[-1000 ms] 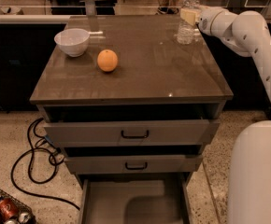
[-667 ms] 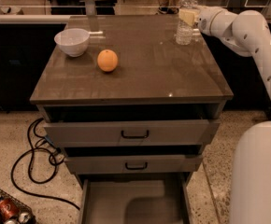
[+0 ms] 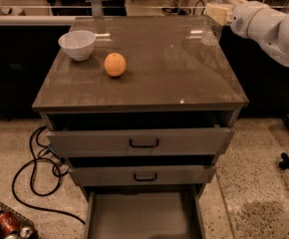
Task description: Place water bottle into bottom drawer
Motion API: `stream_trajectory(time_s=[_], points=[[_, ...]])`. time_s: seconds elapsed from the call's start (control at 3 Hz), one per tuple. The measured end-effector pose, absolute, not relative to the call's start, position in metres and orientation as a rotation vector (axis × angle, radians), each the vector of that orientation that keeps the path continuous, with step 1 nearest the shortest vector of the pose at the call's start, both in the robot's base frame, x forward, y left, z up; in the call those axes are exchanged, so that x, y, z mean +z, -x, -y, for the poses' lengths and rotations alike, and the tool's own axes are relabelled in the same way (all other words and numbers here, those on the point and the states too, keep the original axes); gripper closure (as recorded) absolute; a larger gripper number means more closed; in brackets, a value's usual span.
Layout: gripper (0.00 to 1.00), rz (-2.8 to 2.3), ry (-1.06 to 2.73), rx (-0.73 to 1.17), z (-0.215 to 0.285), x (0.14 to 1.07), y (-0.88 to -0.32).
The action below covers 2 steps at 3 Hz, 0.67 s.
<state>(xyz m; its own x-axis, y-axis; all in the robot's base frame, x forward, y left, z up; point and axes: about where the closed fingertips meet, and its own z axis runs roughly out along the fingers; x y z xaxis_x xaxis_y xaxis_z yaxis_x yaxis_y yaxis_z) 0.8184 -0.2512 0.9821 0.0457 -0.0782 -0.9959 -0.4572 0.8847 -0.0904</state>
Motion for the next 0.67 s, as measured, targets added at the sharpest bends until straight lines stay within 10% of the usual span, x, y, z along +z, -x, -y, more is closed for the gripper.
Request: stream_trajectory(time_s=[0.67], points=[[1.00, -1.463, 0.478, 0.289, 0.288, 1.002, -0.722]])
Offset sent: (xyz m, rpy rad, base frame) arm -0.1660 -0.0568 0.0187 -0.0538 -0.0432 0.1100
